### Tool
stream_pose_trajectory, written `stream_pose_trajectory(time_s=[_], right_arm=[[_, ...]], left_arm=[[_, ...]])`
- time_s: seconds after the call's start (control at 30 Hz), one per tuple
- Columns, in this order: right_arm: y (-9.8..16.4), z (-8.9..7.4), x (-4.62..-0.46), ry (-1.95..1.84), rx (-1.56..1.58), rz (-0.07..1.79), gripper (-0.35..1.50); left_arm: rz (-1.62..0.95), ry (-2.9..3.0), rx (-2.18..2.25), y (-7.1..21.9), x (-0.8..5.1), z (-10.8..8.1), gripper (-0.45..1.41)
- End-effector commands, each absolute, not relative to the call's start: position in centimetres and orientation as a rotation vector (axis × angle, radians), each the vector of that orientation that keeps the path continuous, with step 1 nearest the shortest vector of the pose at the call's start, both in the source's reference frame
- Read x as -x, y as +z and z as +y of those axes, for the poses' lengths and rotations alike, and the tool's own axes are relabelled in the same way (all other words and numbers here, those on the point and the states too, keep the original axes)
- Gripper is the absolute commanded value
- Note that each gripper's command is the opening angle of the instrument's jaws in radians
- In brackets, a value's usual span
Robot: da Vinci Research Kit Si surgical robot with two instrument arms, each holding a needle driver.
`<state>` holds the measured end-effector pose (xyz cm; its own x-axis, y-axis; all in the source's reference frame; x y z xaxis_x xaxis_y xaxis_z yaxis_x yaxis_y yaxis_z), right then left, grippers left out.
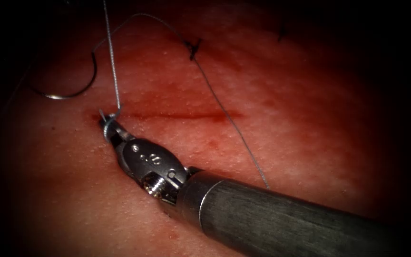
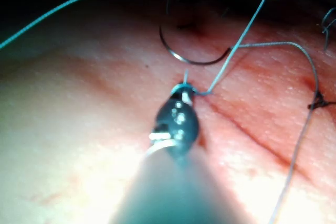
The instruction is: Wound Closure
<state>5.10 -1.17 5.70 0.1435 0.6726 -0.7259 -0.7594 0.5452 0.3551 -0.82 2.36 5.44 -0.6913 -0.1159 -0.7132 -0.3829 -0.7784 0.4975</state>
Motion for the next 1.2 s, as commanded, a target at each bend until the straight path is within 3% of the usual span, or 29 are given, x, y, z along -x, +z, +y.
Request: stream_pose_trajectory(time_s=[0.03, 1.2], right_arm=[[5.7, -1.2, -5.17, 1.028, 0.106, 0.984, -0.35], [5.5, -1.7, -4.97, 0.946, 0.097, 1.014, -0.35]], left_arm=[[0.981, 2.560, 1.142, 5.5, 0.88, 2.5, -0.45], [1.139, 2.501, 1.075, 5.5, 0.66, 3.6, -0.45]])
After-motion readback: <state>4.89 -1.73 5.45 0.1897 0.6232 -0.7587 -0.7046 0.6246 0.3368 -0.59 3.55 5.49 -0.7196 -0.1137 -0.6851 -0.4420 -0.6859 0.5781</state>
